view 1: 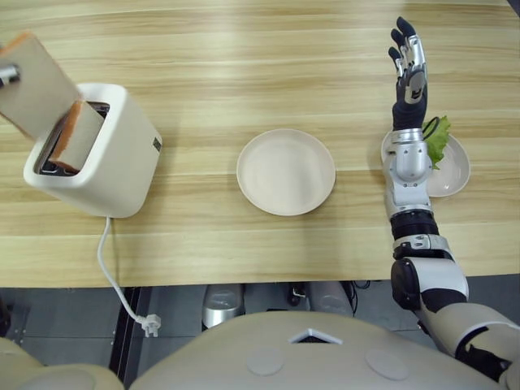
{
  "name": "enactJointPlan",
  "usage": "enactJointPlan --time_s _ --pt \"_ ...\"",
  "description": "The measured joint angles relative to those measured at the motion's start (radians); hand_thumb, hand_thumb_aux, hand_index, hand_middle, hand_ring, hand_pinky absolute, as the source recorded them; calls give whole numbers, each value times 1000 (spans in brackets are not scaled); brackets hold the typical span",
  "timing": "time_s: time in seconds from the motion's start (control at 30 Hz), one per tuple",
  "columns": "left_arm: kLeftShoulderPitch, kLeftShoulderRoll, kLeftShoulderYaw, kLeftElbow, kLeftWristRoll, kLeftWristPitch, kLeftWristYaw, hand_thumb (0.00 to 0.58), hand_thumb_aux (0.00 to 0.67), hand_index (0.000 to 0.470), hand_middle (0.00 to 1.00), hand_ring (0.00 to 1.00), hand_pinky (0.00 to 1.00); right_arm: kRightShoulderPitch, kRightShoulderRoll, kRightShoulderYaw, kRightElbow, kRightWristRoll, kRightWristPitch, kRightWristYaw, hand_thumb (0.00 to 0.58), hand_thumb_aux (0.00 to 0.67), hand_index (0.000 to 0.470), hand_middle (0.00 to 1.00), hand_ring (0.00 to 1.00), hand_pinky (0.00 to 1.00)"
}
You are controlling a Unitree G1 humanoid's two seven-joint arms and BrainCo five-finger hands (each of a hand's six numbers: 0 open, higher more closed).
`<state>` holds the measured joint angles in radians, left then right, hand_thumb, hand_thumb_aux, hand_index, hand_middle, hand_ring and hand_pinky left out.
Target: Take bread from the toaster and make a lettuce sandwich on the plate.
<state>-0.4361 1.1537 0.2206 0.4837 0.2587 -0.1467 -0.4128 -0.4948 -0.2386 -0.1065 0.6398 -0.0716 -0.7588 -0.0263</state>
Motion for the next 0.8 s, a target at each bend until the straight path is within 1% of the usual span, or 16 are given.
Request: enactJointPlan --time_s 0.1,0.17,0.23,0.3,0.4,0.5,0.57,0.6,0.67,0.7,0.73,0.8 --pt "-143 -36 -18 23 -37 -26 -25 580 670 460 1000 1000 1000 2 -3 -9 -18 16 1 1 0 0 0 0 0 0" --pt "-227 -100 -31 20 -85 -35 -71 580 670 460 1000 1000 1000 0 -8 -12 -28 28 4 7 0 0 0 0 0 0" --pt "-270 -173 -56 7 -144 -36 -127 580 670 460 1000 1000 1000 -1 -32 -24 -40 39 13 17 0 0 0 0 0 0" --pt "-273 -238 -72 -7 -188 -27 -174 580 670 460 1000 1000 1000 -3 -85 -31 -44 32 15 21 0 0 0 0 0 0" --pt "-265 -348 -105 -48 -264 13 -247 580 670 460 1000 1000 1000 -13 -201 -41 -38 -14 14 24 0 0 0 0 0 0" --pt "-234 -470 -144 -102 -325 57 -305 580 670 460 1000 1000 1000 -59 -346 -21 34 -121 7 15 0 0 0 0 0 0" --pt "-194 -549 -191 -112 -349 74 -332 580 670 460 1000 1000 1000 -92 -458 11 108 -228 4 -14 0 0 0 0 0 0" --pt "-179 -567 -209 -106 -349 80 -340 580 670 460 1000 1000 1000 -100 -486 23 131 -267 -1 -41 0 0 0 0 0 0" --pt "-172 -618 -243 -82 -347 79 -350 580 670 460 1000 1000 1000 -118 -575 99 218 -404 -2 -126 0 0 0 0 0 0" --pt "-172 -628 -260 -66 -344 73 -353 580 670 460 1000 1000 1000 -125 -601 135 258 -467 2 -169 0 0 0 0 0 0" --pt "-176 -638 -267 -45 -337 63 -356 580 670 460 1000 1000 1000 -129 -625 183 285 -539 14 -237 0 0 0 0 0 0" --pt "-192 -669 -296 10 -321 30 -364 580 670 460 1000 1000 1000 -137 -687 336 357 -746 79 -400 0 0 0 0 0 0"
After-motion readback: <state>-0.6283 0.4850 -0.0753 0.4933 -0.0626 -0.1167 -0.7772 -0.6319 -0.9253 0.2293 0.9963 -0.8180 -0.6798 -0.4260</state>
